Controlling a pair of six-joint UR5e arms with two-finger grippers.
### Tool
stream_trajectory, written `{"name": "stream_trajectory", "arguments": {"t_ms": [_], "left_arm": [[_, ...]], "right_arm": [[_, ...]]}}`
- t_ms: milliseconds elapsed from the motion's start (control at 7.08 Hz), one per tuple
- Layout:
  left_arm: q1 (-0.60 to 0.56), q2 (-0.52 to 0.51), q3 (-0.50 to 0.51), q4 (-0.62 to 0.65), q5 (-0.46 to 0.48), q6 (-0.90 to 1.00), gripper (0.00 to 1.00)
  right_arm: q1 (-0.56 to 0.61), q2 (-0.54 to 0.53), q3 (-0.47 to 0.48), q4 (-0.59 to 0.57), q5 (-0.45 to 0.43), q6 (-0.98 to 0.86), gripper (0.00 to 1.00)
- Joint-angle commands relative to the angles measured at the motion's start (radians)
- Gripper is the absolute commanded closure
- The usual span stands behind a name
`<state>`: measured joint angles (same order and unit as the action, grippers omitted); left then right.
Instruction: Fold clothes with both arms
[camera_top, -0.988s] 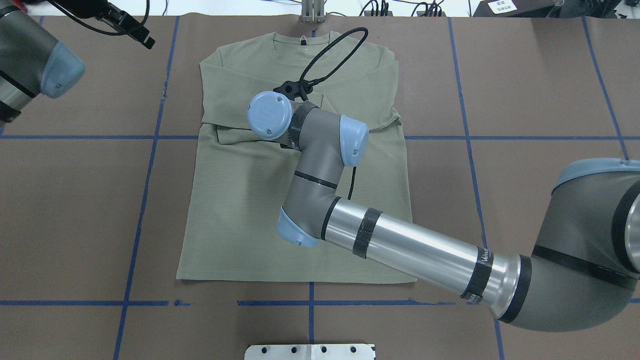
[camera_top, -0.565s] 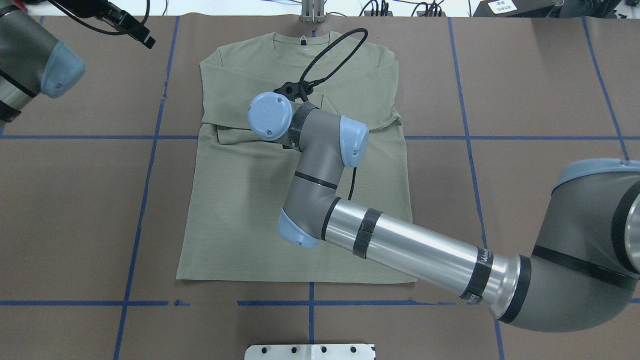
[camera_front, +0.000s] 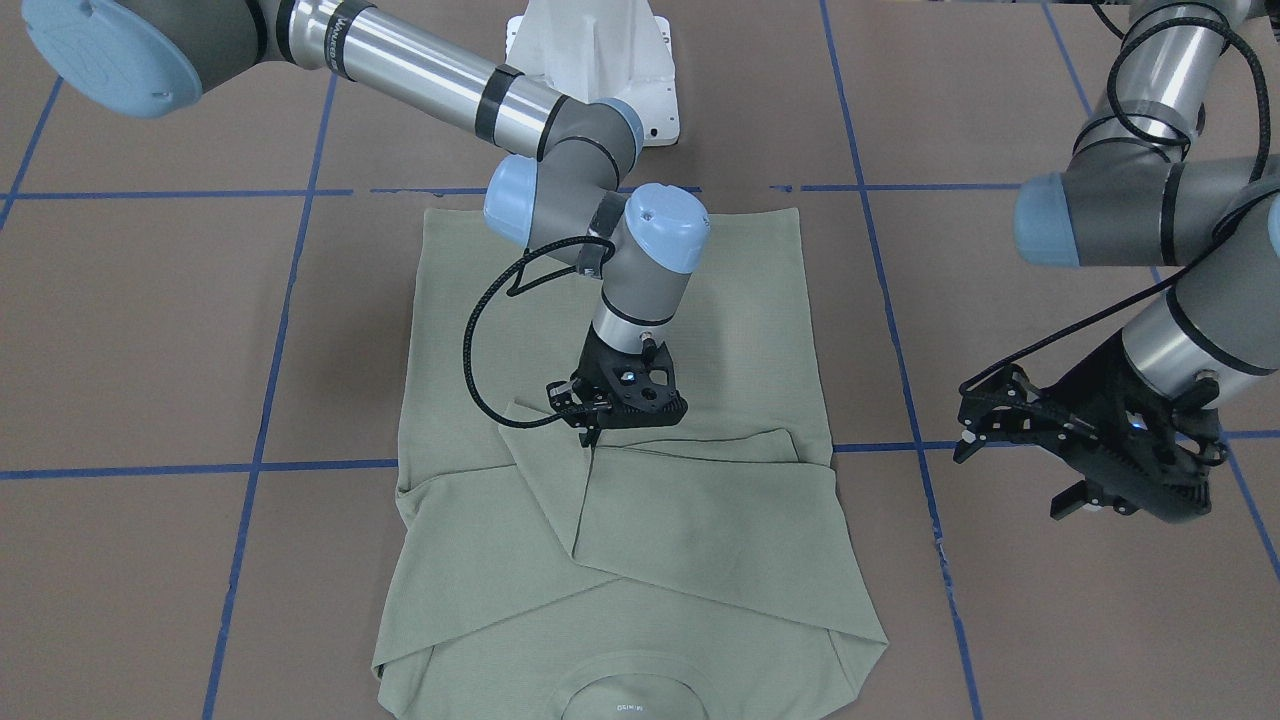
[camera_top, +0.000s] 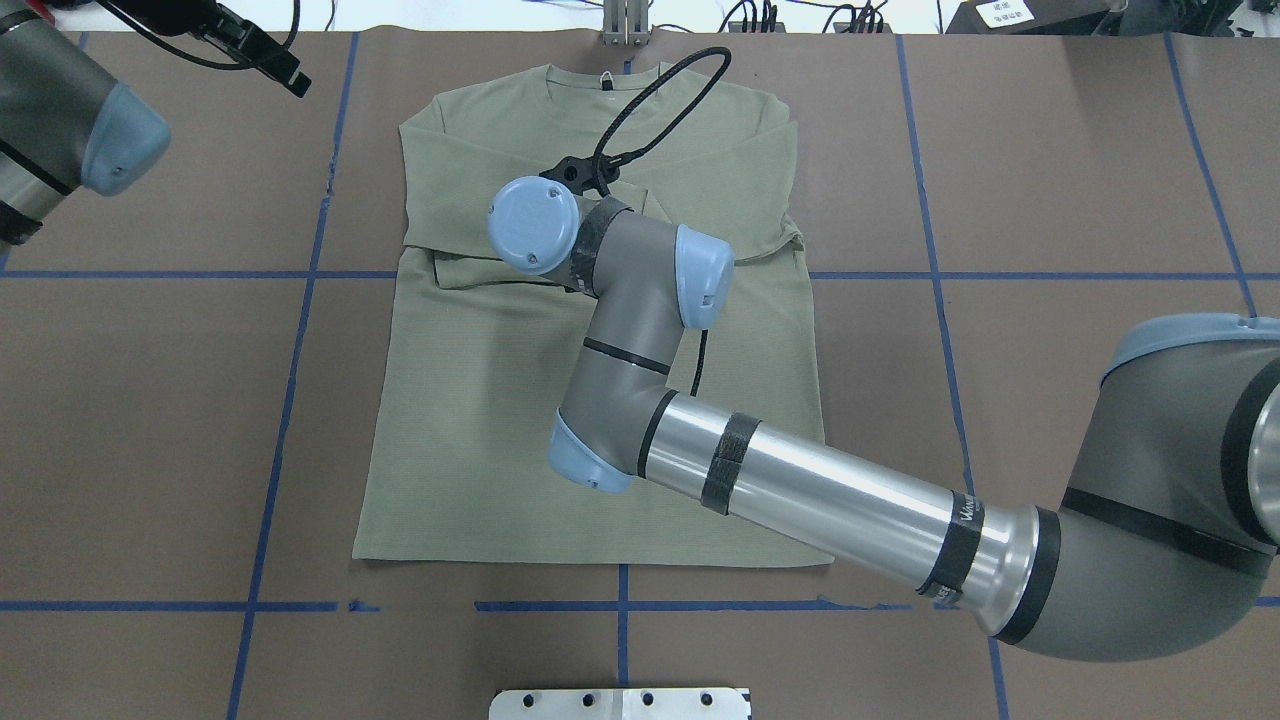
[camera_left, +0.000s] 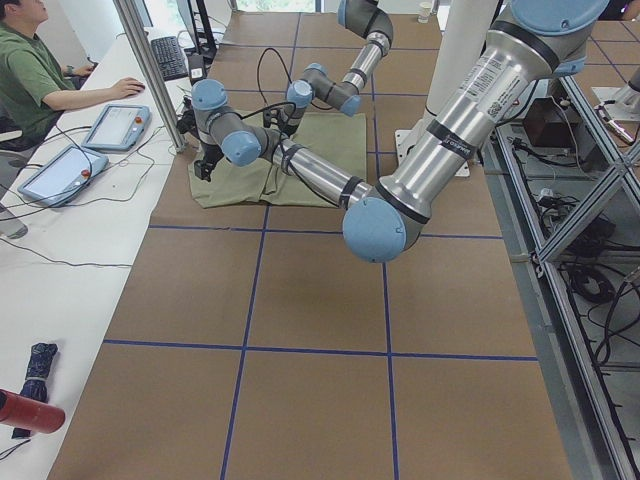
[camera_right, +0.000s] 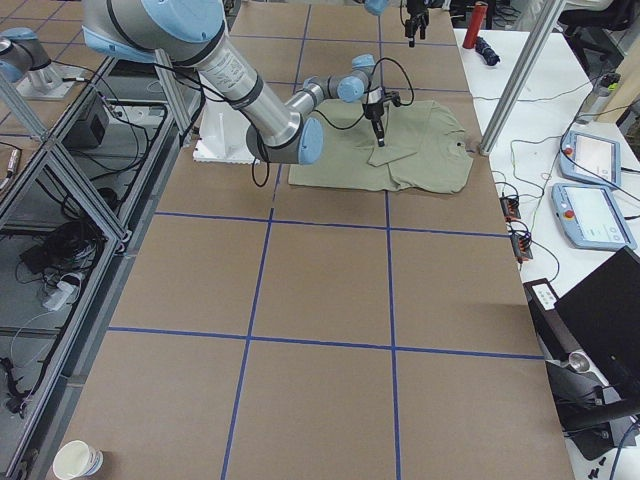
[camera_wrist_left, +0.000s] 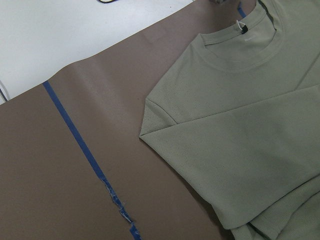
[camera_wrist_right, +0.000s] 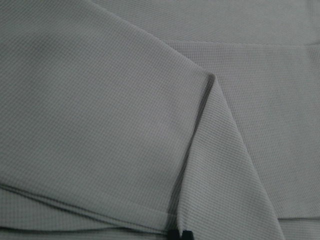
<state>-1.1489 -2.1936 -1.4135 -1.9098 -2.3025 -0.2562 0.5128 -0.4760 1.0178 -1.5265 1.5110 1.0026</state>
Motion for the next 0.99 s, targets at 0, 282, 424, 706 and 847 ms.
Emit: {"name": "stream_trajectory", "arguments": {"t_ms": [0, 282, 424, 706, 847], "left_arm": [[0.0, 0.0, -0.001, 0.0, 0.0, -0.002, 0.0], [0.0, -0.002, -0.001, 0.0, 0.0, -0.002, 0.0], [0.0, -0.002, -0.001, 0.0, 0.0, -0.002, 0.0], [0.002, -0.002, -0.001, 0.0, 0.0, -0.002, 0.0], [0.002, -0.003, -0.001, 0.0, 0.0, -0.002, 0.0]], "right_arm": [[0.013, 0.0, 0.004, 0.0, 0.0, -0.04, 1.0], [0.08, -0.025, 0.019, -0.001, 0.006, -0.187, 1.0], [0.12, -0.064, 0.047, 0.003, 0.008, -0.288, 1.0], [0.168, -0.153, 0.073, 0.086, 0.009, -0.381, 1.0], [0.185, -0.164, 0.071, 0.092, 0.009, -0.422, 1.0]]}}
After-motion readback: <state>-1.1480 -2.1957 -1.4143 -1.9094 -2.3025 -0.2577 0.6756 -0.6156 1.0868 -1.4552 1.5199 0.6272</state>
